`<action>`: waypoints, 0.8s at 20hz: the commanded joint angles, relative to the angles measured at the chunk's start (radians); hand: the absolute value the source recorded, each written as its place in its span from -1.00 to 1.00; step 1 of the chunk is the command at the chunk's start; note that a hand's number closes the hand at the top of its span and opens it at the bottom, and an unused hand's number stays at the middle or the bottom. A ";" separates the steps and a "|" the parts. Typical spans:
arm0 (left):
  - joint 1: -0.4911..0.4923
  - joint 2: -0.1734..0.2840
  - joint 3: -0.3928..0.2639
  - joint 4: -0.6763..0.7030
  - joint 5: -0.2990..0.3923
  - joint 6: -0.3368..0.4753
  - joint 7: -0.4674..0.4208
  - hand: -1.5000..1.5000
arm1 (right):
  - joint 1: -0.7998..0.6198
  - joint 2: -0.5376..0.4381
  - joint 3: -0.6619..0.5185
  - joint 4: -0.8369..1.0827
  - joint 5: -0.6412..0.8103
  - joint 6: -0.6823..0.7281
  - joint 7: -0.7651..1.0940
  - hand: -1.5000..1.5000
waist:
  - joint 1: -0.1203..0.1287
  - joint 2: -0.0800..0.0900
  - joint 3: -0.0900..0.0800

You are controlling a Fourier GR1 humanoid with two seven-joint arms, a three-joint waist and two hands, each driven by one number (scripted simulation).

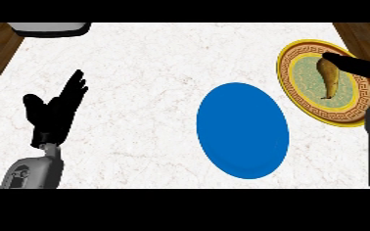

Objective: Pick the pear from the plate and place it in the plate

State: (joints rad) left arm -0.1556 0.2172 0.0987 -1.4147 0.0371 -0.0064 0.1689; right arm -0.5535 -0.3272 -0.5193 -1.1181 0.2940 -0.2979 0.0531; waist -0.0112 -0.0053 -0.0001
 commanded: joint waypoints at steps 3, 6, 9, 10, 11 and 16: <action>-0.006 -0.022 -0.012 0.005 -0.019 0.005 0.003 0.00 | 0.149 -0.022 -0.044 -0.077 -0.154 0.110 -0.075 -1.00 | 0.006 0.004 0.000; -0.039 -0.012 -0.010 -0.032 -0.026 0.008 0.065 0.00 | 0.151 -0.067 -0.050 -0.076 -0.191 0.122 -0.083 -1.00 | 0.010 0.005 0.000; 0.017 -0.012 0.007 -0.036 -0.005 -0.017 0.022 0.00 | 0.264 -0.043 -0.046 -0.130 -0.197 0.127 -0.132 -1.00 | 0.009 0.004 0.000; 0.025 -0.022 -0.015 -0.079 -0.036 0.003 0.051 0.00 | 0.220 -0.048 -0.020 -0.064 -0.191 0.106 -0.140 -1.00 | 0.013 0.005 0.000; -0.031 -0.042 0.000 0.008 -0.039 0.022 0.011 0.00 | 0.211 -0.094 -0.036 -0.042 -0.215 0.128 -0.147 -1.00 | 0.011 0.005 0.000; -0.061 -0.006 0.038 0.048 -0.016 -0.026 -0.004 0.00 | 0.264 -0.116 -0.062 -0.051 -0.248 0.115 -0.152 -1.00 | 0.010 0.006 0.000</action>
State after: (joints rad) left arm -0.1765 0.1908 0.1054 -1.4101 0.0079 -0.0083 0.1792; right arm -0.3128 -0.4232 -0.5749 -1.1781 0.0655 -0.1697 -0.0909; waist -0.0011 -0.0003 0.0000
